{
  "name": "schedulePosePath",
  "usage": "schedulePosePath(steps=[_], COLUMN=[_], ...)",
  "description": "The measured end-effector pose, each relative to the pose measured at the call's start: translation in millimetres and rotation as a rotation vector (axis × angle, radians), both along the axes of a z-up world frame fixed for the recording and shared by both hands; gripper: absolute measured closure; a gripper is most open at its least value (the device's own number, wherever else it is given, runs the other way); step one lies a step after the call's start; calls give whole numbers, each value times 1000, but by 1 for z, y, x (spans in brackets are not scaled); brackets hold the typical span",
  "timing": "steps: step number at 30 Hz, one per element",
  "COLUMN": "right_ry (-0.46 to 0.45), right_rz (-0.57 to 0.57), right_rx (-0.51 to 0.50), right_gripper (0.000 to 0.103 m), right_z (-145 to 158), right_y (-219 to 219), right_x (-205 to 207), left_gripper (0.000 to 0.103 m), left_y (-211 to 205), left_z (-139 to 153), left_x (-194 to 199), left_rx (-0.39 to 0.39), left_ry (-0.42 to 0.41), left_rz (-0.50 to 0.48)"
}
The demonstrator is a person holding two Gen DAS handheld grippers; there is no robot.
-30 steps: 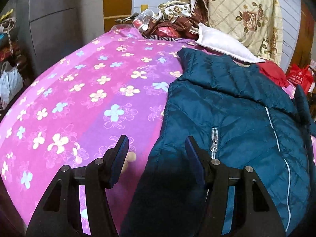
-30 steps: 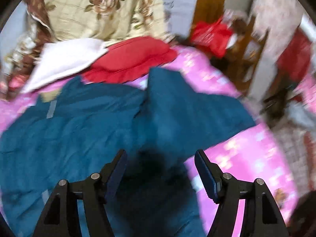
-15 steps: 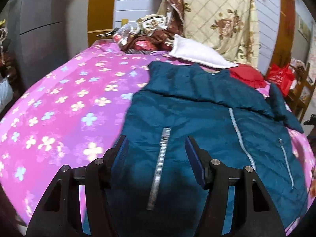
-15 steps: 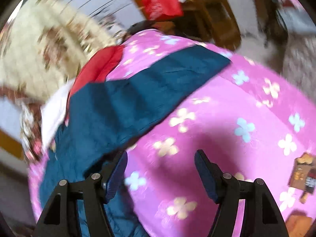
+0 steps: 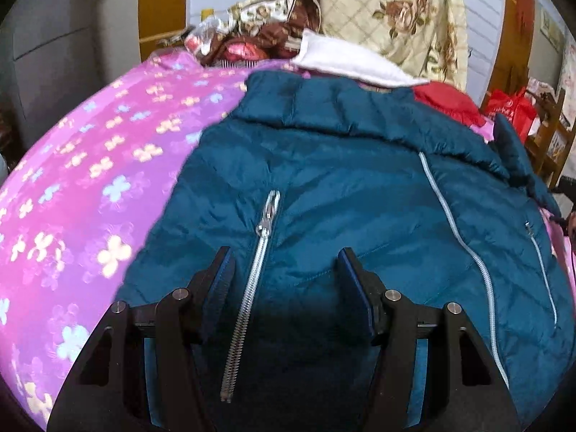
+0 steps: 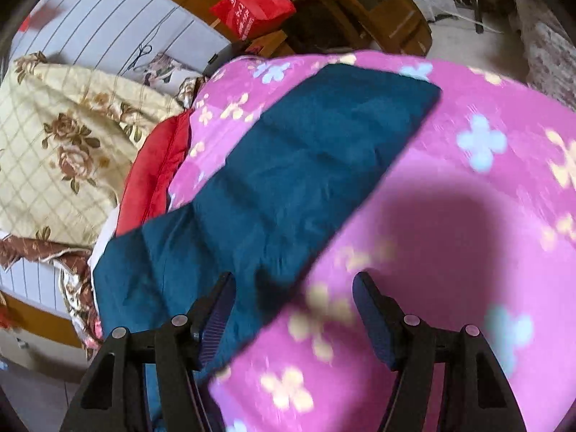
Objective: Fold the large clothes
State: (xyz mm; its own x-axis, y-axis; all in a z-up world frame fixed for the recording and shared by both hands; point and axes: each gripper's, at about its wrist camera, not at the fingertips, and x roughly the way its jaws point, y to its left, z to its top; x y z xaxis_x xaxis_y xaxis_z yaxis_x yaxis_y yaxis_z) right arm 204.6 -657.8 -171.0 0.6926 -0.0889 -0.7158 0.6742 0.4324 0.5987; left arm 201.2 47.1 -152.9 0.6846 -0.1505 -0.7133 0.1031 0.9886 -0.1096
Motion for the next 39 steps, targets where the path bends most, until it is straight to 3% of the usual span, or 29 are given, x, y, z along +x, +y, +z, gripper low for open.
schedulePosePath(steps=[3,5,7,10,12,18,21,23,27,29,32,35,39], right_ry=[-5,35,84,160,186,115,34,-17,-77,-80,-45,49,258], right_rz=[-23,-40,-55,-52,-37,46,137,211,426,535,681,796,887], right_rx=[-15,-34,-46,-136,-243,-468,-565,-596,-666,-682,-684,-687,-705], right_gripper=[43,80,92,96,96,97,97,97,97,97,96,96,96], right_z=[0,-3,-4,18,52,174,240,268,293,286,250,190,93], right_y=[-13,-20,-26,-24,-14,50,117,163,281,337,417,479,533], right_x=[15,22,26,29,30,32,39,47,72,89,115,141,176], left_gripper=[44,43,43,43,42,42,42,42,42,42,42,42,42], left_y=[2,3,5,7,7,8,9,13,30,44,64,83,104], left_z=[-6,-9,-11,-12,-12,-11,-10,-7,10,23,37,41,37], left_x=[4,7,10,10,10,10,7,2,-8,-12,-16,-15,-7], left_rx=[-14,-34,-49,-61,-65,-64,-63,-76,-117,-111,-98,-100,-111], left_ry=[30,49,63,69,70,70,65,56,27,-13,-70,-93,-75], left_rz=[-2,0,2,2,1,2,10,17,53,105,178,232,289])
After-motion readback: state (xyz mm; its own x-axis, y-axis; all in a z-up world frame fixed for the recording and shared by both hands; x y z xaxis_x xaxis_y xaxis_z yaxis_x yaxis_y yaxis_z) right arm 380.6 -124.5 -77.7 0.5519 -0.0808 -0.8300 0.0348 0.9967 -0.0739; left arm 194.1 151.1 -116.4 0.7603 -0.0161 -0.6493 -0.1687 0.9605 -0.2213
